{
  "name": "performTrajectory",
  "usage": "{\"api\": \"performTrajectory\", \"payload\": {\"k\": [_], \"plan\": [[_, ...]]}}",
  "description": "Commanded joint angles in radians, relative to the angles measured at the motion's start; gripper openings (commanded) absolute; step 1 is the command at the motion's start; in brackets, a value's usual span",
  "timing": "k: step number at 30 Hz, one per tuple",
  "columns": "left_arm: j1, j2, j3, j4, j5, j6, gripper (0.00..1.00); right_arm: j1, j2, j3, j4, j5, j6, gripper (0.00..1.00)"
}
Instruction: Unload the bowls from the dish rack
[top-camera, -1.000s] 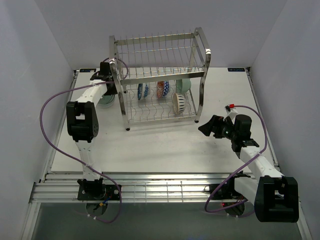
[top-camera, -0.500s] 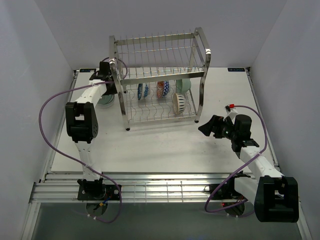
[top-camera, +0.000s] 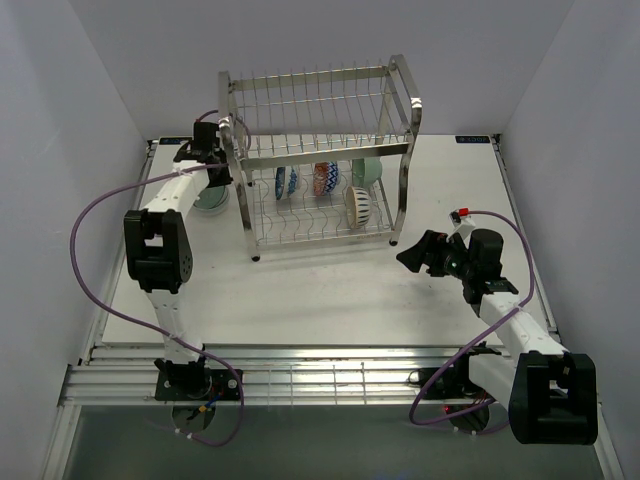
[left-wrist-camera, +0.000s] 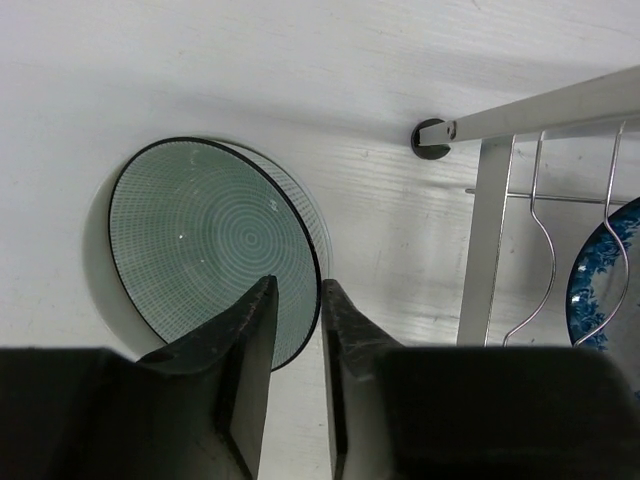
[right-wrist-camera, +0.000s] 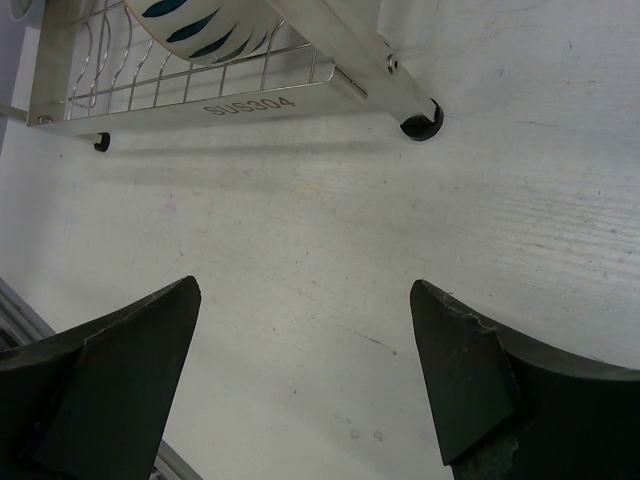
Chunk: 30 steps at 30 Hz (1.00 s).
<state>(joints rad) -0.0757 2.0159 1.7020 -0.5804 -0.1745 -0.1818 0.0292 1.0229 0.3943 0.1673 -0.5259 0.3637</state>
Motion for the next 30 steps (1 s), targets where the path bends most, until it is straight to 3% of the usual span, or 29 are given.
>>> {"api": "performTrajectory", "payload": {"k": [1, 7, 22, 25, 30], "plan": [[-0.007, -0.057, -0.033, 0.033, 0.032, -0.004, 0.33, 0.006, 0.009, 0.003, 0.028, 0.000, -0.008, 0.91], [-0.006, -0.060, -0.065, 0.068, 0.049, -0.010, 0.24, 0.006, 0.008, 0.002, 0.024, 0.003, -0.009, 0.91], [-0.016, -0.071, -0.146, 0.100, 0.006, 0.015, 0.15, 0.006, 0.008, -0.002, 0.026, 0.004, -0.011, 0.91], [-0.018, -0.078, -0.150, 0.103, 0.001, 0.016, 0.18, 0.006, 0.006, -0.002, 0.026, 0.004, -0.011, 0.91], [-0.022, -0.083, -0.134, 0.097, 0.004, 0.027, 0.37, 0.005, 0.006, -0.002, 0.026, 0.006, -0.011, 0.91]]}}
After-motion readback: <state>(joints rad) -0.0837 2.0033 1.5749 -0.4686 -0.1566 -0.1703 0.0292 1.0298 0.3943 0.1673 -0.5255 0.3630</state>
